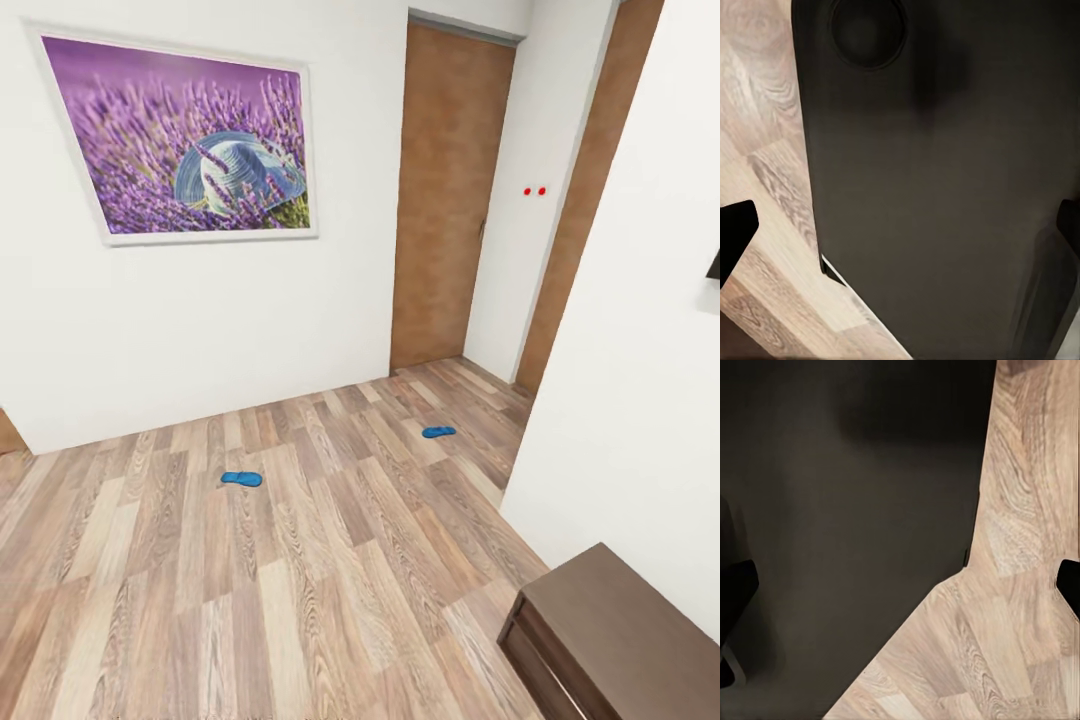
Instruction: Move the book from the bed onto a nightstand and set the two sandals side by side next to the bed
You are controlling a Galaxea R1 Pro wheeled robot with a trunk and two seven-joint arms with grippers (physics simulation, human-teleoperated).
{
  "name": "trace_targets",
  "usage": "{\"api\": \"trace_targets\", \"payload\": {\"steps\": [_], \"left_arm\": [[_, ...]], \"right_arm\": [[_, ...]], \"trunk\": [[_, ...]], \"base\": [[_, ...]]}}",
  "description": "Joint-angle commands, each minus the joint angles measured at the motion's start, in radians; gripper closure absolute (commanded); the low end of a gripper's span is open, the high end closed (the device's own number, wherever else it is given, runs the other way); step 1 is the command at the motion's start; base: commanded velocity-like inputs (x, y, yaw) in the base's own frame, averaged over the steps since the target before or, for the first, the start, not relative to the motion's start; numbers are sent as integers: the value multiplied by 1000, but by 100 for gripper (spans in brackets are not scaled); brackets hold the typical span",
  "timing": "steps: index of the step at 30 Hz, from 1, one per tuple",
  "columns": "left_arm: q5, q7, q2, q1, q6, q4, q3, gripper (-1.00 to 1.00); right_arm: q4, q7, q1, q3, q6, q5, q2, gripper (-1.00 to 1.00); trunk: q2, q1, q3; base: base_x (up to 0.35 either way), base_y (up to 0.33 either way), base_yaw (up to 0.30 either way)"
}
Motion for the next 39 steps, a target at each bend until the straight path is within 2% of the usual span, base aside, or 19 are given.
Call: {"api": "trace_targets", "payload": {"steps": [1,39], "left_arm": [[1,0,0,0,0,-1,0,-100],[0,0,-2,0,0,-1,0,-100]], "right_arm": [[-1,0,0,-1,2,0,0,-100],[-1,0,0,0,2,0,2,-100]], "trunk": [[0,0,-1],[0,0,-30]], "base": [[0,0,270],[0,0,268]]}}
